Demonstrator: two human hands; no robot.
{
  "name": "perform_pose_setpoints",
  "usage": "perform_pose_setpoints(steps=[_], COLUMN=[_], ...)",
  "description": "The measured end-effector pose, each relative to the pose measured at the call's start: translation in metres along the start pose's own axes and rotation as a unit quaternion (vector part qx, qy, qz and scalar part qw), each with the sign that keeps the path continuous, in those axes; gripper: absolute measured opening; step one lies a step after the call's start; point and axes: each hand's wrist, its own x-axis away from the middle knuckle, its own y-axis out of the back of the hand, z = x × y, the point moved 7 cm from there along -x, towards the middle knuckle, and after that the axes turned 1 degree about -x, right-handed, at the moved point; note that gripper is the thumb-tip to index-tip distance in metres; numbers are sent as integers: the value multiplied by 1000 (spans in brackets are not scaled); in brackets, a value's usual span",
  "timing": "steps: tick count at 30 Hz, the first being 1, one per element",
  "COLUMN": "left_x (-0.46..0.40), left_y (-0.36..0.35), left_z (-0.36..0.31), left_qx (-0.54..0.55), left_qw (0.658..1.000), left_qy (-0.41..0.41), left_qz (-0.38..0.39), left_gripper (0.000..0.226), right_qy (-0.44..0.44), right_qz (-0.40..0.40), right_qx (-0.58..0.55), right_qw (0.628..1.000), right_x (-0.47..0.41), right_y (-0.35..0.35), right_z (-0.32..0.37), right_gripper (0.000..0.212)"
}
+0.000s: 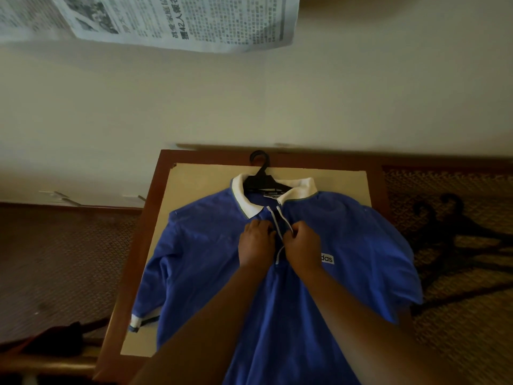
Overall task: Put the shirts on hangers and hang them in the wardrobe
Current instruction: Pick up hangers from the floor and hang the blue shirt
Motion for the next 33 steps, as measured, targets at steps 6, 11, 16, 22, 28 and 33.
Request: perform_pose_setpoints(steps=[6,11,16,22,28,33], left_x=[-4,2,8,9,11,14], left_y=[-4,-9,-9,-11,-10,-9], left_z=[9,17,17,20,20,21], left_qx=[134,258,344,388,397,423], left_qw=[983,946,920,899,893,881], left_qy=[116,183,181,199,205,209], left_qz=[46,71,44,48,46,29], left_gripper=[20,16,26,23,22,18], right_qy=[-14,-30,-29,-2,-101,-105], right_qz=[26,42,42,56,95,128], right_qx=[-81,-111,-120,-148,-262,-244], right_qw=[996,993,992,987,955,956], right_x=[-3,-4,-1,4,3,-3], right_y=[-1,-7,-9,-5,-6,-8], right_z=[4,3,2,6,-6,-4], right_gripper=[22,17,16,17,26,18])
